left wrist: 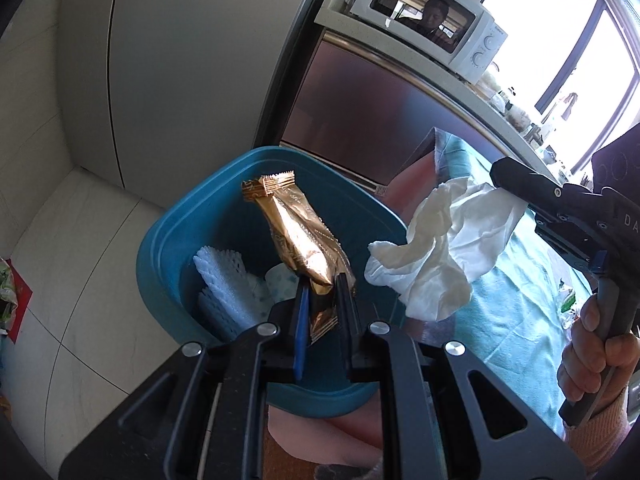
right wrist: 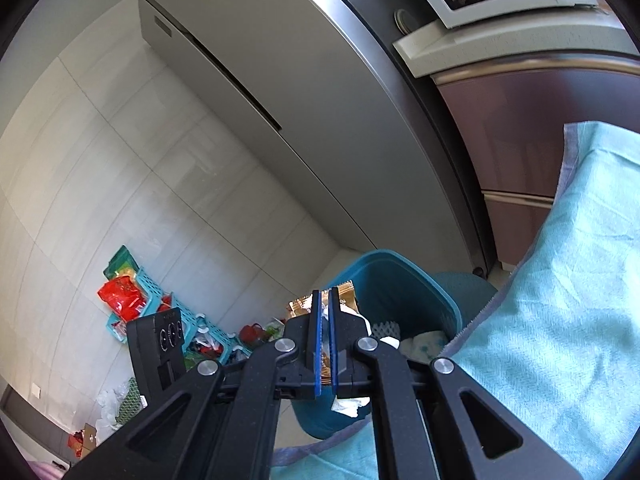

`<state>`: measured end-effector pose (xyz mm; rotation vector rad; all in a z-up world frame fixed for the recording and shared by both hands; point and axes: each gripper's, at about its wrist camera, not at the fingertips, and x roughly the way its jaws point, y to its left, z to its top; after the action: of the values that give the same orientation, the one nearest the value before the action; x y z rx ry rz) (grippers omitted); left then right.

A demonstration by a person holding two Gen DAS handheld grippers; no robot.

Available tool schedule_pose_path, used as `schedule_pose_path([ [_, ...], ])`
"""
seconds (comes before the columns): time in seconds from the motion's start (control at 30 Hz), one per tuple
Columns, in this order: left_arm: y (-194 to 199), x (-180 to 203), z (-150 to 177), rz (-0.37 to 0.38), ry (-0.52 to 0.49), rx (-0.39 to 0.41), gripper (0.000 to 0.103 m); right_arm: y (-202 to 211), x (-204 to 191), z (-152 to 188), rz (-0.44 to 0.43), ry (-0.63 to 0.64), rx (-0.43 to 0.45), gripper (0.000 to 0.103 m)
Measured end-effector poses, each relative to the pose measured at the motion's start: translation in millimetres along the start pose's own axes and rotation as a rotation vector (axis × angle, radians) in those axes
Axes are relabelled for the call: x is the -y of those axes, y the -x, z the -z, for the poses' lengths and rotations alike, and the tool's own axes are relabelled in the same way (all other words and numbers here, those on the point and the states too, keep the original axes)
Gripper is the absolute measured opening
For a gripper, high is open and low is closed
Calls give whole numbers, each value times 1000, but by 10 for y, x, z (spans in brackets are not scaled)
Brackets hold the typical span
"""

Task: Collect trash
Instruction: 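Open the left tool over the bin while the right tool releases the tissue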

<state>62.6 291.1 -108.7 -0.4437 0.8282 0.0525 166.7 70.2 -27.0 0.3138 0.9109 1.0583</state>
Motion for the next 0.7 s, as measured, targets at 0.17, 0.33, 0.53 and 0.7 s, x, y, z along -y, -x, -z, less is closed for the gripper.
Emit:
schedule_pose_path([
  [0.17,-177,-19,-12,-15,15,-22,14,-132,71,18,43,-21,-27,5],
  [0.33,-329,-49,-1,-26,31,-50,19,-197,130,61,61,-31,-49,6],
  [0.53,-276,-28,25,-12,30,-28,20,-145,159,64,56,-41,-41,9],
  [0.7,-104,88,55,7,-4,12,26,-26,102,66,47,-29,-26,16],
])
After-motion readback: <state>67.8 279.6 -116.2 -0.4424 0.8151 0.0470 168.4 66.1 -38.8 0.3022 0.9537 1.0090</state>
